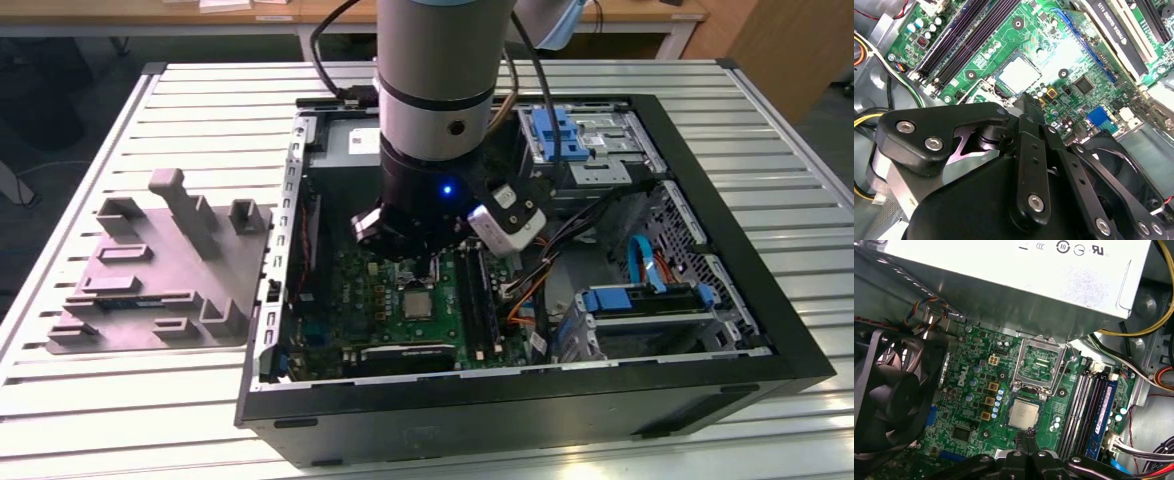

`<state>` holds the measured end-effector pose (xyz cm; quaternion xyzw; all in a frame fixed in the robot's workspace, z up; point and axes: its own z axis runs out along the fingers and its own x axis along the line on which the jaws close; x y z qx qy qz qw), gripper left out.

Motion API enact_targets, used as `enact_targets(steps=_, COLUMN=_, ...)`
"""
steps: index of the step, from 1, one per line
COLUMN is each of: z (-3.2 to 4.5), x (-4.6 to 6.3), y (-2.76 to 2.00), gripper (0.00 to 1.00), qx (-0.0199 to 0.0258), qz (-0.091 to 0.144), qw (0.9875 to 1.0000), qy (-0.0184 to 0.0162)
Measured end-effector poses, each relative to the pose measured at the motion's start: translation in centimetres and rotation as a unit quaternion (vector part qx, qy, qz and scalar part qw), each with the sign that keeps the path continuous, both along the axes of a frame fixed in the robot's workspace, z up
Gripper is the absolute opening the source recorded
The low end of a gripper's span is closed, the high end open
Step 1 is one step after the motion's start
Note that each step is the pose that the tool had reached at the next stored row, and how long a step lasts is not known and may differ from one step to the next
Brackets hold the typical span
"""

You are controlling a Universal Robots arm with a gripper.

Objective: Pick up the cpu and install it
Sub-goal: 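Close the cpu cover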

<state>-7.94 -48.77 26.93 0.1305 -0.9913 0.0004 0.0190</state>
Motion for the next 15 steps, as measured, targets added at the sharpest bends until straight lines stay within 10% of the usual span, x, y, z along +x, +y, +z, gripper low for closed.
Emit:
enact_targets(steps=9, z=0.00, x=0.00, y=-0.02, gripper=0.11, qx=0.0000, qz=0.044, qw=0.9990, qy=0.0000)
enact_targets(steps=15, z=-0.01, x=0.00, y=-0.02, gripper=0.11, qx=0.0000, qz=0.095, qw=0.9955, qy=0.0000)
